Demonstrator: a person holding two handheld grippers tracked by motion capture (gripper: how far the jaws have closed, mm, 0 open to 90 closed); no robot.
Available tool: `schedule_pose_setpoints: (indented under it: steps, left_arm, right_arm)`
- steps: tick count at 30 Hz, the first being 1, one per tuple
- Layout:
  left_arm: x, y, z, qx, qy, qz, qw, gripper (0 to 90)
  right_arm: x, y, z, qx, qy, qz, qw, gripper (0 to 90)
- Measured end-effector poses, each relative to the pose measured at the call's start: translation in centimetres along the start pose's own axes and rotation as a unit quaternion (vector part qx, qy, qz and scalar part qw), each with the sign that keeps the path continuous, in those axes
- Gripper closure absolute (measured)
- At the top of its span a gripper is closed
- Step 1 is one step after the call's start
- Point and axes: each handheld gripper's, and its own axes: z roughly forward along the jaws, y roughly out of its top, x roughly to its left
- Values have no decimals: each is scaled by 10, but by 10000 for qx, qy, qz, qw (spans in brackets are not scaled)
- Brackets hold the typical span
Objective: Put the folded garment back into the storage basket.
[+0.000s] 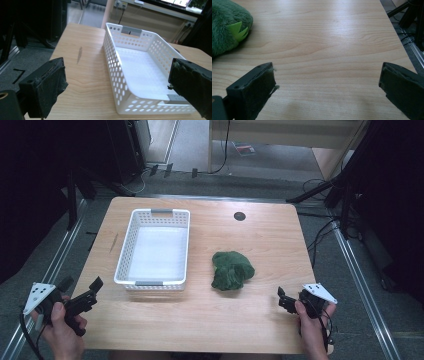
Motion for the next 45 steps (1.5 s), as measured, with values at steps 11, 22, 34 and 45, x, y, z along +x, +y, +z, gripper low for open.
schedule_pose_setpoints:
  steps: [11, 22, 34, 45]
  left_arm:
    - [-49, 17, 13, 216, -403, 352, 9983, 9]
    - [-94, 28, 39, 486, -714, 622, 9943, 9]
    - [-122, 29, 60, 708, -931, 688, 9908, 10]
    - [-151, 27, 79, 855, -1139, 749, 9870, 10]
  right_arm:
    - [0, 0, 0, -14, 9, 0, 10000, 8]
    - [0, 0, 0, -10, 17, 18, 10000, 8]
    - [0, 0, 0, -13, 22, 18, 10000, 8]
    - [0, 0, 0, -19, 35, 5, 10000, 8]
